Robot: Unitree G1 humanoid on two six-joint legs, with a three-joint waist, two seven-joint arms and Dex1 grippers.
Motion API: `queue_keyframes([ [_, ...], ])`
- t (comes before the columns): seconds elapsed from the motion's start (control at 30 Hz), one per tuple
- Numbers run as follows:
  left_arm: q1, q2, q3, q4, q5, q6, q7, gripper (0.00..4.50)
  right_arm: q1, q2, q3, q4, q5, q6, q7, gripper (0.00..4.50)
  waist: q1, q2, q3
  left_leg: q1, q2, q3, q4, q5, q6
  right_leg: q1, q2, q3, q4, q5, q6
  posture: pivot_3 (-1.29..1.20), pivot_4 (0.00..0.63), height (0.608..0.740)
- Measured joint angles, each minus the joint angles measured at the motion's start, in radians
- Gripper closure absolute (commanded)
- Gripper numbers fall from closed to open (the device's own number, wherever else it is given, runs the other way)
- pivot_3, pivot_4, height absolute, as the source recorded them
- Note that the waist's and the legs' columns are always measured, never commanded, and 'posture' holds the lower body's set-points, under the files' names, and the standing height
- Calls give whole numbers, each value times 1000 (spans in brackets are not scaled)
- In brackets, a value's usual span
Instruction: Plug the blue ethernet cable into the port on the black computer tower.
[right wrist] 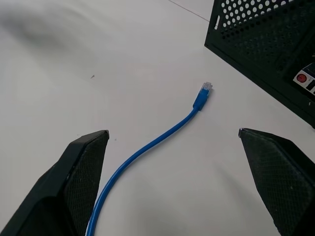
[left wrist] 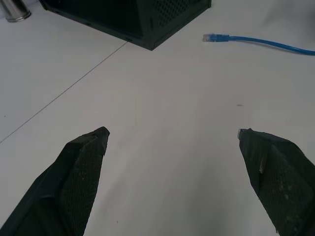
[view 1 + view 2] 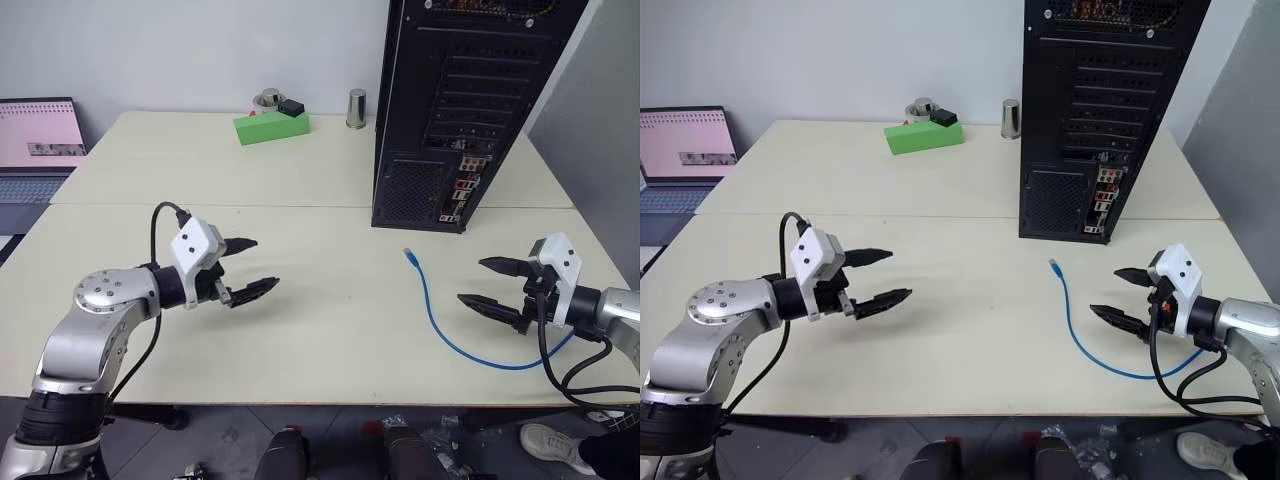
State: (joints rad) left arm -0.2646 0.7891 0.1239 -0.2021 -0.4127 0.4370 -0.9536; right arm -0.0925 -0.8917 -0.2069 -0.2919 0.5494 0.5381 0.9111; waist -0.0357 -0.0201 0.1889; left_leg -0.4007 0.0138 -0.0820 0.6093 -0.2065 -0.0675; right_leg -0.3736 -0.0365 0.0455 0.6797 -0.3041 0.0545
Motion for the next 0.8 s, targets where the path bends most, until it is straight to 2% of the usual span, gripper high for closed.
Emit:
queue_keyframes([
  [0.27, 0, 1, -13, -3, 2, -1, -4, 0, 3, 11, 0, -1, -5, 15, -13, 12, 0, 0, 0, 0, 0, 0, 0, 0, 0, 0, 0, 0, 0, 0, 0, 0, 150, 740],
  [0.5, -3, 1, -51, -3, 22, -8, -3, 0, 2, 98, 26, -23, -42, 4, -86, 12, 0, 0, 0, 0, 0, 0, 0, 0, 0, 0, 0, 0, 0, 0, 0, 0, 150, 740],
  [0.67, -37, -15, -96, -10, 27, -9, -17, 0, -46, 261, 95, 8, -109, -4, -233, 12, 0, 0, 0, 0, 0, 0, 0, 0, 0, 0, 0, 0, 1, 0, 0, 0, 150, 740],
  [0.8, -53, -32, -139, -22, 41, -14, -20, 0, -93, 349, 153, 103, -193, -20, -326, 12, 1, 0, 0, 0, 0, 0, 0, 0, 0, 0, 0, 0, 0, 0, 0, 0, 150, 740],
])
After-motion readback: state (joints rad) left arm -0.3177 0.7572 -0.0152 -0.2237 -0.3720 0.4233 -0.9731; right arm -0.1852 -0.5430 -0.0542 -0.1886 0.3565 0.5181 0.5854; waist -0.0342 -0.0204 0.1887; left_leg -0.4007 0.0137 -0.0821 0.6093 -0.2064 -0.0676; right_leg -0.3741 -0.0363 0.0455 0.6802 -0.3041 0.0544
